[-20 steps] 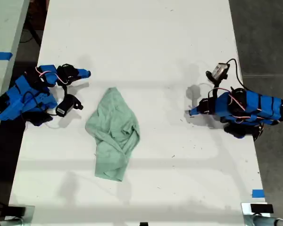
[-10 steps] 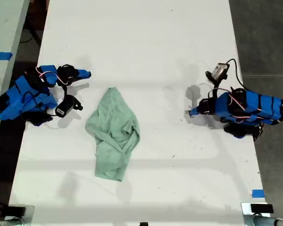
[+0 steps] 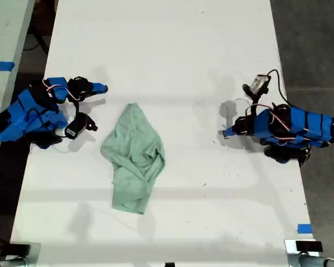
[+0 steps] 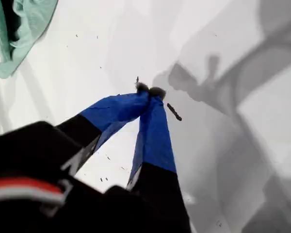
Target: Fold t shirt
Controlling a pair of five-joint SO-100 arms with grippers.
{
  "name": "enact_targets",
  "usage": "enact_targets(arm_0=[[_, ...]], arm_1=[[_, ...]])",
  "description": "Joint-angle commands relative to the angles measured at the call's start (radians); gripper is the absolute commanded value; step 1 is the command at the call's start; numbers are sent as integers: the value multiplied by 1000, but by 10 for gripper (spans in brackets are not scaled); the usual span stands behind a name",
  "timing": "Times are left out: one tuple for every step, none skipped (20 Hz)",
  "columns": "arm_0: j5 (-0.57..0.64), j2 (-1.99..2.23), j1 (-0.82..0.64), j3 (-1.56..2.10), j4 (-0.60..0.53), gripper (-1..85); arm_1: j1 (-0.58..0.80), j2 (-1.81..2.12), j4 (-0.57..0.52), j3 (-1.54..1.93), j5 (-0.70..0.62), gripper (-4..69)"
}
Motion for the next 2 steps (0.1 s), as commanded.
enact_targets(arm_0=[[0, 9, 3, 32, 3, -3], [0, 9, 2, 32, 5, -3]], arm_1=[[-14, 11, 2, 60, 8, -14], [-15, 11, 2, 60, 8, -14]])
